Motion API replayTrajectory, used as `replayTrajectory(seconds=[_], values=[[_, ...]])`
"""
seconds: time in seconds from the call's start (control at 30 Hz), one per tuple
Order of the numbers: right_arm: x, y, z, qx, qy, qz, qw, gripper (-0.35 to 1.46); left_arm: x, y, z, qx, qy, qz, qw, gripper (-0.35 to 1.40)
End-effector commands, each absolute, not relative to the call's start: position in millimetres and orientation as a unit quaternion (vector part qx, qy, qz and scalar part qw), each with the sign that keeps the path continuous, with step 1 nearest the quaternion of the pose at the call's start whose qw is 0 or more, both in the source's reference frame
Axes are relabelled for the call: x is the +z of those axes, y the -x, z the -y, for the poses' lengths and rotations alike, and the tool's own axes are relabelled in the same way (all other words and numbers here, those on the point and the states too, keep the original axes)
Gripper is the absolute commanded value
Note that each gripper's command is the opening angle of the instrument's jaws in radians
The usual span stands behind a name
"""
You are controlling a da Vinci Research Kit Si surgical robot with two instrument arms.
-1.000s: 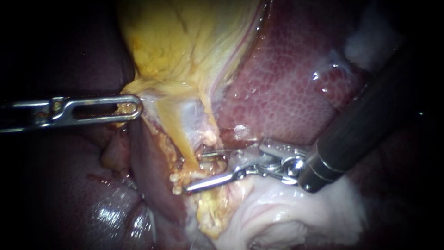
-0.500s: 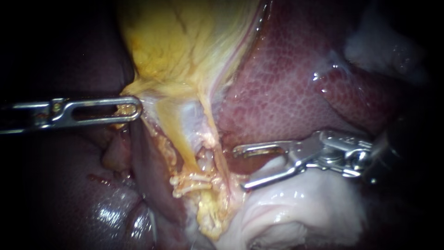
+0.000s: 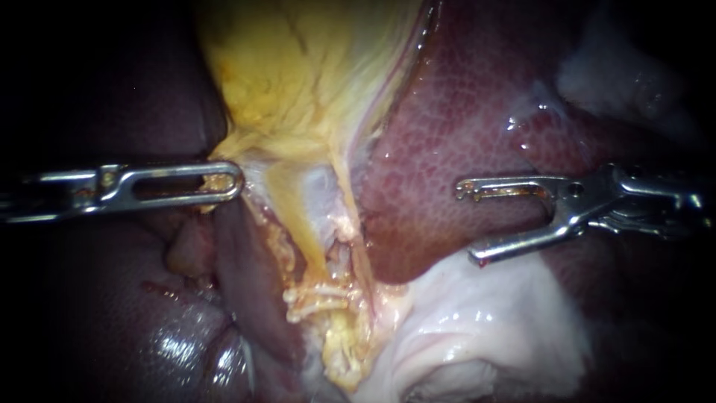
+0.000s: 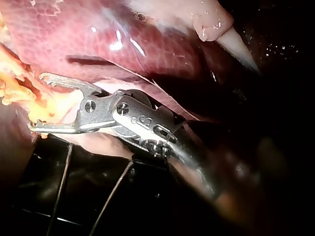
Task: Going back second clip left tube
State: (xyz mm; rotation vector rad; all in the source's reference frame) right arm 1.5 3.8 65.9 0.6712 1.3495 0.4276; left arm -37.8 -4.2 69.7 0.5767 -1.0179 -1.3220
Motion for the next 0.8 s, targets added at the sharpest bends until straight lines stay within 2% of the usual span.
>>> replayTrajectory(seconds=[0.03,0.37,0.8], values=[[66.1,-1.6,-3.7,0.192,-0.302,-0.608,0.709,0.60,70.3,38.4,4.4,-0.576,-0.253,0.442,0.639,-0.35],[66.3,-1.8,-3.5,0.191,-0.303,-0.608,0.708,0.60,75.3,44.5,5.5,-0.564,-0.266,0.428,0.654,-0.35],[66.0,-1.7,-3.4,0.191,-0.303,-0.608,0.709,0.60,75.4,44.7,5.4,-0.564,-0.269,0.427,0.653,-0.35]])
